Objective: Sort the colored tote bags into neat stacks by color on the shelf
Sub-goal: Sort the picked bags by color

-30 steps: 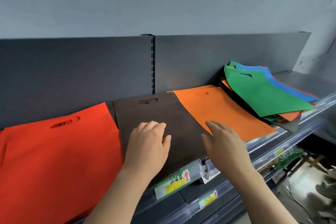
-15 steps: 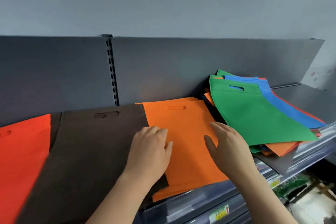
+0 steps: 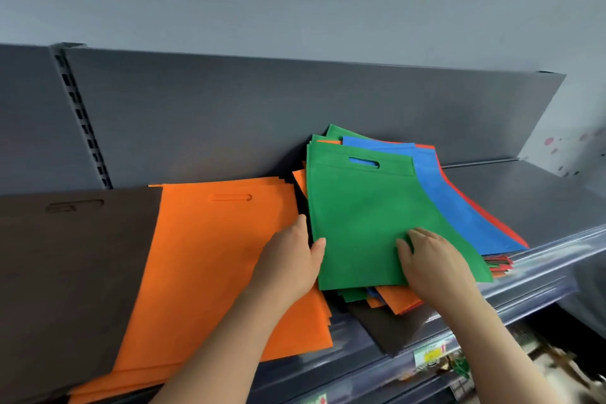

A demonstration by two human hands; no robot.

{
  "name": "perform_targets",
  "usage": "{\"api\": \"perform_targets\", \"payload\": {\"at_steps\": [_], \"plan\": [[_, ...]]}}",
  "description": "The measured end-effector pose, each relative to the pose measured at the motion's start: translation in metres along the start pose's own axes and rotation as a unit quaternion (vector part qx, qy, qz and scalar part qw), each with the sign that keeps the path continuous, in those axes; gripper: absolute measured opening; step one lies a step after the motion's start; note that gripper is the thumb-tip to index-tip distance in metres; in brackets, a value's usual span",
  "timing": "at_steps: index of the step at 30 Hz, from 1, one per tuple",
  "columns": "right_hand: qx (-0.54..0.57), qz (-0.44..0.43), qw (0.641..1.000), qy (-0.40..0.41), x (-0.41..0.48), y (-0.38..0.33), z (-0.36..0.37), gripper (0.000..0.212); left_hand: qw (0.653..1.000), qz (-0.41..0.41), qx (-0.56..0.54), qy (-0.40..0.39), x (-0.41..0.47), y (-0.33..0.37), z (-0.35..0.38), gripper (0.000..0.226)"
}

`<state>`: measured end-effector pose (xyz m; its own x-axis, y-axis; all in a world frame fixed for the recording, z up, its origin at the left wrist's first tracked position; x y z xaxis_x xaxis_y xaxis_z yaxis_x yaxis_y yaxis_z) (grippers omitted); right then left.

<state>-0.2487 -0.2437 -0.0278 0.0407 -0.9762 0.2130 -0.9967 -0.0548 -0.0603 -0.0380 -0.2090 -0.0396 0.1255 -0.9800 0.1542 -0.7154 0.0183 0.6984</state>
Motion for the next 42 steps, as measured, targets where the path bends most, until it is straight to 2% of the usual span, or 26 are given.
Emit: {"api": "perform_targets", "payload": {"at_steps": [3, 6, 8, 10, 13, 15, 19, 22, 26, 29, 32, 34, 42], "plan": [[0.014, -0.041, 0.999, 0.002, -0.006, -0.005, 0.000, 0.027, 0.998, -0.033, -0.050, 0.032, 0.002, 0.006, -0.003, 0.051], [0.074, -0.075, 0.994, -0.008, -0.010, -0.010, -0.005, 0.027, 0.992, -0.050, -0.075, 0.089, -0.002, 0.001, -0.018, 0.055], [0.110, -0.065, 0.992, -0.008, -0.006, 0.000, -0.009, 0.026, 0.988, -0.069, -0.096, 0.095, -0.004, -0.006, -0.021, 0.061], [0.089, -0.023, 0.996, -0.007, 0.001, 0.022, -0.009, 0.028, 0.986, -0.106, -0.109, 0.075, -0.007, -0.015, -0.017, 0.062], [0.026, 0.033, 0.999, -0.030, 0.006, 0.047, -0.001, 0.029, 0.985, -0.144, -0.086, 0.034, -0.008, -0.020, -0.004, 0.055], [0.014, 0.027, 0.999, -0.036, 0.006, 0.046, 0.003, 0.030, 0.985, -0.146, -0.089, 0.028, -0.007, -0.017, 0.001, 0.052], [0.033, -0.002, 0.999, -0.030, 0.003, 0.036, 0.000, 0.030, 0.977, -0.148, -0.136, 0.072, -0.008, -0.013, -0.007, 0.033], [0.050, 0.008, 0.998, -0.030, 0.004, 0.039, -0.003, 0.040, 0.962, -0.150, -0.203, 0.101, -0.011, -0.013, -0.017, 0.030], [0.003, 0.023, 0.999, -0.043, 0.005, 0.040, 0.002, 0.048, 0.956, -0.132, -0.239, 0.110, -0.018, -0.009, -0.029, 0.025], [0.084, 0.021, 0.995, -0.044, 0.006, 0.029, 0.004, 0.052, 0.958, -0.112, -0.234, 0.120, -0.024, -0.008, -0.038, 0.022], [0.205, 0.032, 0.978, -0.038, 0.003, 0.018, 0.000, 0.056, 0.963, -0.097, -0.216, 0.129, -0.031, -0.011, -0.047, 0.026], [0.247, 0.034, 0.968, -0.024, -0.001, 0.012, -0.005, 0.056, 0.966, -0.091, -0.203, 0.134, -0.037, -0.017, -0.056, 0.026], [0.273, -0.012, 0.962, 0.014, -0.031, -0.051, -0.031, 0.049, 0.973, -0.077, -0.114, 0.185, -0.078, -0.049, -0.122, 0.018]]}}
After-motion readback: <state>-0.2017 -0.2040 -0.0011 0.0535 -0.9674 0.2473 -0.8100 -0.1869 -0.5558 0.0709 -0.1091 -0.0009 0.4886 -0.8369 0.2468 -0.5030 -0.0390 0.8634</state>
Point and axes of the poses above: each hand's wrist, its own x-axis towards the middle knuckle, its own z-axis out of the palm, y = z × x, the point moved 10 cm from there along x, towards the middle knuckle, and after that the axes turned 8 degrees about -x, right-handed, at the moved point
